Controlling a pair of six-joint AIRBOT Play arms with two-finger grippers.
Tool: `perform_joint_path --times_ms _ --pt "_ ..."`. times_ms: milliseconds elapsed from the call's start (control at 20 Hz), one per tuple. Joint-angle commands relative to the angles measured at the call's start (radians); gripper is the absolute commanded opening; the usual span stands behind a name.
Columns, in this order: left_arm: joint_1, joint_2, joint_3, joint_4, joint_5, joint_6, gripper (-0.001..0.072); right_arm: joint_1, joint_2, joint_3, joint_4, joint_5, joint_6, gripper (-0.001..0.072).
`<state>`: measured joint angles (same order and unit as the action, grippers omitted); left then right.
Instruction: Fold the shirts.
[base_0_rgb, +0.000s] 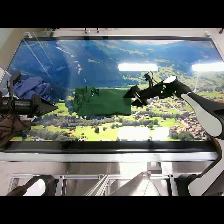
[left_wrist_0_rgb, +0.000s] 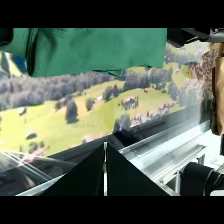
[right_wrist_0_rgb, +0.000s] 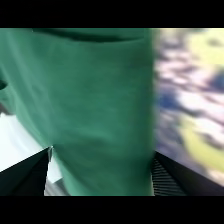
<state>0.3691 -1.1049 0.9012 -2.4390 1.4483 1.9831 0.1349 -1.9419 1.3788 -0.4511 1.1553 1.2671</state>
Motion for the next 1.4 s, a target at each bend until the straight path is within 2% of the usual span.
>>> perform_joint_path --times_ms 0,50,100,150,250,350,500,700,850,950,1050,1150,1350 --pt "0.001 0.001 0.000 0.001 0.003 -0.001 0.0026 0.037 -0.019 0.000 0.154 -0.006 -0.089 0.0578" --pt "0.001 0.001 0.000 0.001 0.003 -0.001 0.0027 0.042 -0.019 0.000 0.201 -0.005 -0.135 0.0300" --pt "0.001 0.001 0.000 0.002 0.003 -0.001 0.0027 0.042 -0.019 0.000 0.253 -0.005 -0.171 0.0116" --pt "0.001 0.001 0.000 0.001 0.006 -0.001 0.0026 0.041 -0.017 0.000 0.294 -0.002 -0.192 0.0021" --pt "0.001 0.001 0.000 0.001 0.012 -0.001 0.0027 0.034 -0.001 0.000 0.324 -0.002 -0.213 0.0019" --pt "0.001 0.000 0.000 0.001 0.010 -0.001 0.0026 -0.010 0.047 0.000 0.293 0.016 -0.206 0.0019" --pt "0.001 -0.001 0.000 0.004 -0.029 0.005 0.0027 -0.164 0.203 -0.003 0.153 0.084 -0.100 0.0018" --pt "0.001 -0.068 0.000 0.002 -0.093 0.032 0.0027 -0.462 0.527 -0.011 -0.238 0.121 0.116 0.0017" --pt "0.001 -0.155 0.000 0.001 -0.089 0.063 0.0027 -0.732 0.739 -0.013 -0.656 0.238 0.275 0.0018" --pt "0.001 -0.202 0.000 0.000 -0.088 0.079 0.0027 -0.900 0.824 -0.048 -0.896 0.291 0.336 0.0019" --pt "0.001 -0.235 0.000 -0.001 -0.088 0.080 0.0027 -1.066 0.839 -0.124 -0.974 0.325 0.335 0.0020" --pt "0.001 -0.246 0.000 0.000 -0.087 0.081 0.0026 -1.205 0.814 -0.242 -0.975 0.327 0.286 0.0019" --pt "0.001 -0.246 0.000 -0.029 -0.082 0.080 0.0026 -1.365 0.729 -0.446 -1.012 0.241 0.267 0.0019"
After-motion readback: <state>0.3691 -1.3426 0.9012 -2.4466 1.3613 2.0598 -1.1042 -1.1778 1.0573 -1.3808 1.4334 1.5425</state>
